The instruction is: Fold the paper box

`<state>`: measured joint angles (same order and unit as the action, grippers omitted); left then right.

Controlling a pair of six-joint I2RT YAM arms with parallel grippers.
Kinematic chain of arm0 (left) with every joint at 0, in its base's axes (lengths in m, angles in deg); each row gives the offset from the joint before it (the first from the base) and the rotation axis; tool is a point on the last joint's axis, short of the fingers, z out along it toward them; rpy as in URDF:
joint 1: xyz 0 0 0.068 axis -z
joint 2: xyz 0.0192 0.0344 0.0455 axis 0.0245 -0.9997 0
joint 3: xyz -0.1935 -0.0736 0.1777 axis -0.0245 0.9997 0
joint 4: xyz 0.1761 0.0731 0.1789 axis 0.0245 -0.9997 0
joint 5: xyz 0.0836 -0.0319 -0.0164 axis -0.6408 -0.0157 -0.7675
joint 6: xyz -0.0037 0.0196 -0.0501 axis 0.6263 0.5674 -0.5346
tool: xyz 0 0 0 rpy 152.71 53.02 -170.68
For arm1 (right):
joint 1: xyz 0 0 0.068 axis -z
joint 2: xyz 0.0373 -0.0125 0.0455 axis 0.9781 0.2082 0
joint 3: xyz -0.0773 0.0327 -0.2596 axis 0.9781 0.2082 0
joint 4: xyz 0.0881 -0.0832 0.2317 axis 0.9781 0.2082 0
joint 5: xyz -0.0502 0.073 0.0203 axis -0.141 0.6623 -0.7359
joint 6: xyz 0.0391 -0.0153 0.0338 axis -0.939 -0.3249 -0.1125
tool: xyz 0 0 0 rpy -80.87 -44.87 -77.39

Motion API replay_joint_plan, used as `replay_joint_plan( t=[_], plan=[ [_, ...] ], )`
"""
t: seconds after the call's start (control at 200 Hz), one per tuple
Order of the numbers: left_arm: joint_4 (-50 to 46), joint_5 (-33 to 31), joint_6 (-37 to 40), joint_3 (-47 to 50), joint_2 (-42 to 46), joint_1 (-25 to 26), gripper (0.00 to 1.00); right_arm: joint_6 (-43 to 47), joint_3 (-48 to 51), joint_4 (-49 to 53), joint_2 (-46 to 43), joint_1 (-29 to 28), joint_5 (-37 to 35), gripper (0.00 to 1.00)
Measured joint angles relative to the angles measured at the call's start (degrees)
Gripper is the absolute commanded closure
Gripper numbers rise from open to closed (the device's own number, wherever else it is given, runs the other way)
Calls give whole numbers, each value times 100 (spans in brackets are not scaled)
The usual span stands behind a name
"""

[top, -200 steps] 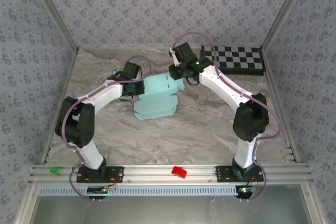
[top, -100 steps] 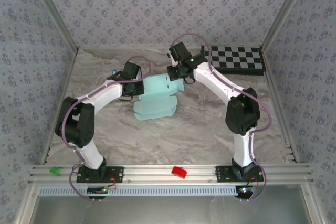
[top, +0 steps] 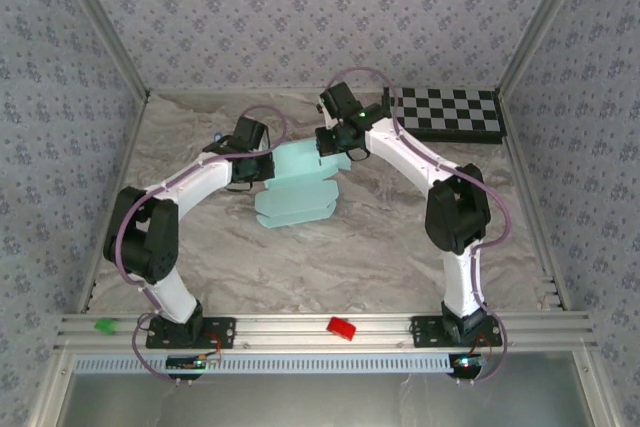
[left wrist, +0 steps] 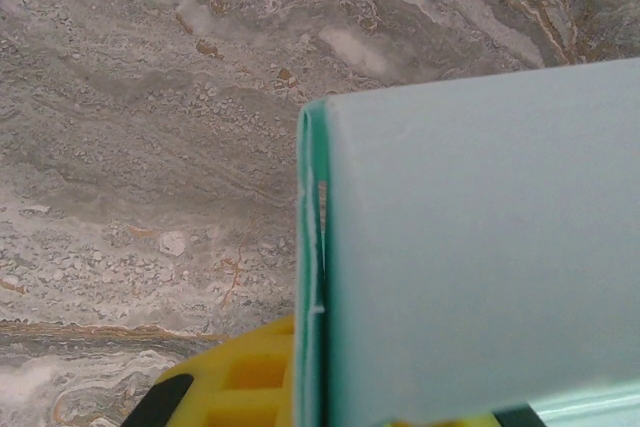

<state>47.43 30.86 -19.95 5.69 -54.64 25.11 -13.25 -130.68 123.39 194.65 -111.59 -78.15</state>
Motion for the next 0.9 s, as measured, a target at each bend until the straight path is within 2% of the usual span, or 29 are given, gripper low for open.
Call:
replay_joint_plan(
  t=[0.48, 0.9],
  plan=[
    [2, 2, -146, 0, 0, 0, 100, -1244, 1294, -1624, -216, 203, 944, 99],
    [57, 0, -214, 0, 0, -2, 100, -1488, 1342, -2127, -236, 225, 1362, 99]
  ],
)
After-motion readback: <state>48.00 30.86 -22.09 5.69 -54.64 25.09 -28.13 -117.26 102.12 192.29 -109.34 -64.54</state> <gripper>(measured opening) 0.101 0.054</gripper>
